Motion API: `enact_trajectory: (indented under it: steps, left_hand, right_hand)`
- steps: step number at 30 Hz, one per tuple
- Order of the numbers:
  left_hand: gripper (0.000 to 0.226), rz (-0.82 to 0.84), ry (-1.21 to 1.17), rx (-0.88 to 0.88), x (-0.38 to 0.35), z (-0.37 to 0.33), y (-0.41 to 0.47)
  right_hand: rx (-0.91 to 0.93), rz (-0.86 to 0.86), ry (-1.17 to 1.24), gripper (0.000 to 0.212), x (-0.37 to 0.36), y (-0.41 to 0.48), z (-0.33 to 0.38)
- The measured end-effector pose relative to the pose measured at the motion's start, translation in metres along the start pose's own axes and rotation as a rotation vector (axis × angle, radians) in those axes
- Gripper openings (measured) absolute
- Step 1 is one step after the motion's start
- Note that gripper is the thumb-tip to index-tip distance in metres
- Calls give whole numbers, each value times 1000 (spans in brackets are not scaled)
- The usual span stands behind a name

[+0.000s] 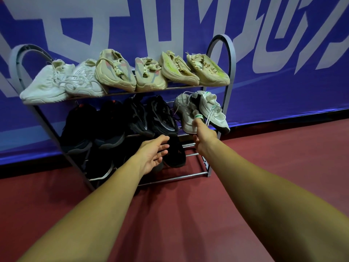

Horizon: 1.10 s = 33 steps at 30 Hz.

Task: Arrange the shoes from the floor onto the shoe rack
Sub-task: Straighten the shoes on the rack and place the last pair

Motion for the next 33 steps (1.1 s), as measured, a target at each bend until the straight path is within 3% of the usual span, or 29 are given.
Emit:
enact_trajectory:
  steps: [3, 9, 13, 21, 33]
  left_hand:
    - [32, 14, 0, -5, -5, -3, -4]
    - [41, 104, 22, 8, -25, -11, -20]
    - [42, 180, 26, -22, -36, -25, -29]
    - [49, 76, -76, -83, -27, -45, -32]
    - [51, -22, -204, -128, 6, -60, -30]
  right_hand:
    - [-57, 63, 6, 22, -7, -13, -5]
    - [-123, 147, 40, 22, -10, -35, -16]
    - [-72, 175, -56, 13, -3, -49, -12]
    - [-9, 302, -182, 28, 1, -70, 5]
    - [-24, 336, -232, 14, 31, -72, 5]
Point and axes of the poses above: each hand's wrist, its own y-axis towards the middle knuckle, its own x-axis out of the back of the hand, z = x × y, the point moved 10 cm from there along y, towards the middle knuckle, and after that the axes turned 11 degrees about -x, right-handed, at the moved point
